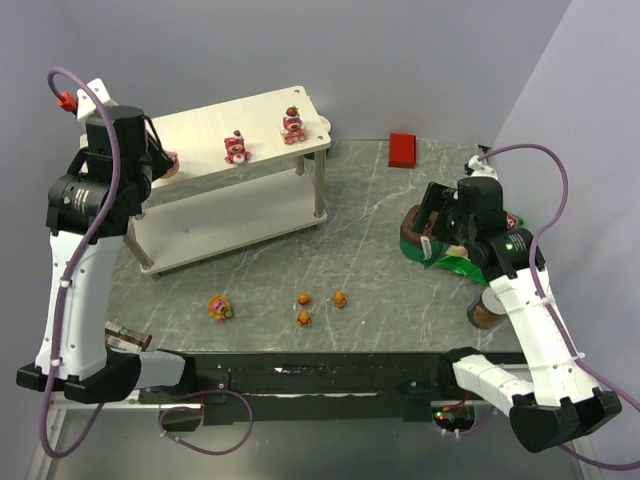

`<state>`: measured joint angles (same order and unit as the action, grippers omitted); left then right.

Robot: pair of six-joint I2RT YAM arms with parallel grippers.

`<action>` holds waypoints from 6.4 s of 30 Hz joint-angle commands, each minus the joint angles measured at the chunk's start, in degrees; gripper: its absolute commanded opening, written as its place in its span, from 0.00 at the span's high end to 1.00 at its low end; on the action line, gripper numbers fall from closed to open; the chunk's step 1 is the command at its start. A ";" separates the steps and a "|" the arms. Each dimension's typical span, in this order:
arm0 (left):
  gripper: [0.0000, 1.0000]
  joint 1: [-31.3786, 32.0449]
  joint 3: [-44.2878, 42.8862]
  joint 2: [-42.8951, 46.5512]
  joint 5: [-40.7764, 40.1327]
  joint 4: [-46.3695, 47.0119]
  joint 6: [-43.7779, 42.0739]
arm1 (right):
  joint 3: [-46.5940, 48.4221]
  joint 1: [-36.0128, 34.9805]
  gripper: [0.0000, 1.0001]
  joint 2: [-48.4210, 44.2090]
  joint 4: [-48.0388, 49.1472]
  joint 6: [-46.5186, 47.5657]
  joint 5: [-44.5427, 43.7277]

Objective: Place and organize the plastic toys onto the shelf

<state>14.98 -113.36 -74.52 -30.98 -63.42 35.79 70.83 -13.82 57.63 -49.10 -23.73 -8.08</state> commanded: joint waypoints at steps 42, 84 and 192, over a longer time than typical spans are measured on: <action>0.57 -12.08 3.32 -1.50 21.58 6.82 3.50 | -1.39 0.55 0.04 -1.64 3.05 -0.88 0.96; 0.03 -12.26 48.75 38.22 44.63 12.98 6.83 | -1.04 0.55 0.05 0.03 2.70 -1.59 2.27; 0.99 1.80 6.94 9.48 6.99 -14.89 4.46 | -2.10 1.87 0.09 0.73 4.63 -1.50 -0.54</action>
<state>16.71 -100.33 -63.64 -20.05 -69.69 38.48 66.83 -12.32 58.70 -46.26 -25.45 -7.92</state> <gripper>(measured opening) 0.596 0.913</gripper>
